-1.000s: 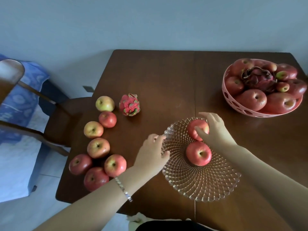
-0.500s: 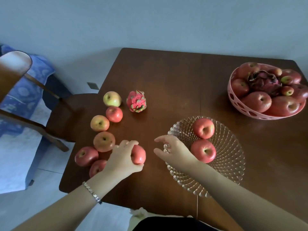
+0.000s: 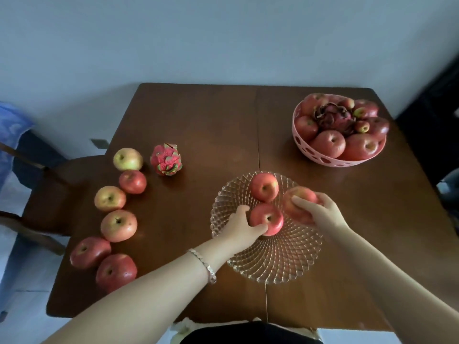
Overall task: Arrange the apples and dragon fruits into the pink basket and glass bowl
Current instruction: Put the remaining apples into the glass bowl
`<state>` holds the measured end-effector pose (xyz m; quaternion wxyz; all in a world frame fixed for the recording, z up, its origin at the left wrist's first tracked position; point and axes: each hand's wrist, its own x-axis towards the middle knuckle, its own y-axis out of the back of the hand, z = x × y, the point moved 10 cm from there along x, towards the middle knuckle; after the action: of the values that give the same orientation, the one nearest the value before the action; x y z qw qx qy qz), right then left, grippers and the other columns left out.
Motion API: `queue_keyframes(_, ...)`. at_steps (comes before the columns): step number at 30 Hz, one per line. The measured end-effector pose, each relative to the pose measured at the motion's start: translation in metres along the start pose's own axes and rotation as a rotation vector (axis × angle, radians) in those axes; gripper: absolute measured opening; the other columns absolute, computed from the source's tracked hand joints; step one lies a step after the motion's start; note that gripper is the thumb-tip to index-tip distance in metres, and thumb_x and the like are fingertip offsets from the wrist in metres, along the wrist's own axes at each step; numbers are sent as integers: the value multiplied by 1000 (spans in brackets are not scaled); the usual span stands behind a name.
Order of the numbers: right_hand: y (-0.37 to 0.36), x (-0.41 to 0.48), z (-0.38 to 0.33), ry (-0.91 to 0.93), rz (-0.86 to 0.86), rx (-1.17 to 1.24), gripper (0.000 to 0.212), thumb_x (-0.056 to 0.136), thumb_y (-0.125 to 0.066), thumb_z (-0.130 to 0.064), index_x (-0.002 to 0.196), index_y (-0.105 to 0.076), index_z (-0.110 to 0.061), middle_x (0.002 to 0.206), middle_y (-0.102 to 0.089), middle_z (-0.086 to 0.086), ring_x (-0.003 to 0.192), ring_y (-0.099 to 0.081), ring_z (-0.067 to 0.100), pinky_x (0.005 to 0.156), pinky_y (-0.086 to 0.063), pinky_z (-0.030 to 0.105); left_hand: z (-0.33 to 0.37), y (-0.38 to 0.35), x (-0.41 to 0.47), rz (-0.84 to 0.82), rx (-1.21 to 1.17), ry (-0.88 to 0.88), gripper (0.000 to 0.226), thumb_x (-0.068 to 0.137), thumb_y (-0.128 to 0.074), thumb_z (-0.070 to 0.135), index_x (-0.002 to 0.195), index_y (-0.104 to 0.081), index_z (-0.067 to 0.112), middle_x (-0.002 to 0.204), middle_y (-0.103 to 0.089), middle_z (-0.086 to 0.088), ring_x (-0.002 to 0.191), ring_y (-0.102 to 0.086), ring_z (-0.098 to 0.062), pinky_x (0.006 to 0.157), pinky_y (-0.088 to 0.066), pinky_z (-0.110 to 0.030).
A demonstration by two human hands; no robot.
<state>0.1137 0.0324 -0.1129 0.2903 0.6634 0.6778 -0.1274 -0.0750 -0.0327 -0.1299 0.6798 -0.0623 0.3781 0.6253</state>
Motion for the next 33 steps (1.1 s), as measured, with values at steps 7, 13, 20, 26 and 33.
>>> queue_keyframes(7, 7, 23, -4, 105, 91, -421, 69, 73, -78, -30, 128, -43, -8, 117, -54, 8, 98, -53, 20, 85, -47, 32, -9, -27, 19, -17, -365, 181, 52, 92, -55, 31, 137, -32, 20, 134, -47, -12, 93, -59, -26, 80, -58, -40)
queue_keyframes(13, -9, 23, -20, 235, 128, -621, 59, 84, -64, -36, 136, -44, -14, 129, -44, 15, 109, -53, 30, 92, -41, 32, -13, -27, 22, -26, -394, 157, 52, 92, -57, 29, 137, -32, 20, 133, -48, -15, 94, -63, -29, 80, -58, -38)
queue_keyframes(20, -15, 18, -26, 336, 188, -747, 51, 89, -58, -35, 136, -44, -20, 138, -46, 4, 124, -38, 30, 92, -41, 40, -16, -27, 26, 22, -427, 153, 51, 91, -58, 27, 136, -36, 19, 131, -48, -12, 102, -63, -30, 78, -57, -33)
queue_keyframes(26, -8, 19, -10, 311, 141, -689, 55, 85, -64, -32, 134, -44, -18, 135, -42, 10, 126, -34, 28, 99, -36, 39, -17, -25, 29, 145, -407, 125, 47, 91, -56, 24, 135, -40, 17, 127, -51, -7, 109, -56, -26, 92, -54, -43)
queue_keyframes(33, -18, 11, -22, 363, 151, -819, 55, 87, -58, -40, 134, -43, -16, 139, -36, 10, 128, -27, 33, 106, -31, 45, -19, -21, 28, 95, -254, 125, 55, 88, -57, 39, 134, -38, 15, 125, -55, -12, 106, -61, -30, 94, -52, -44)
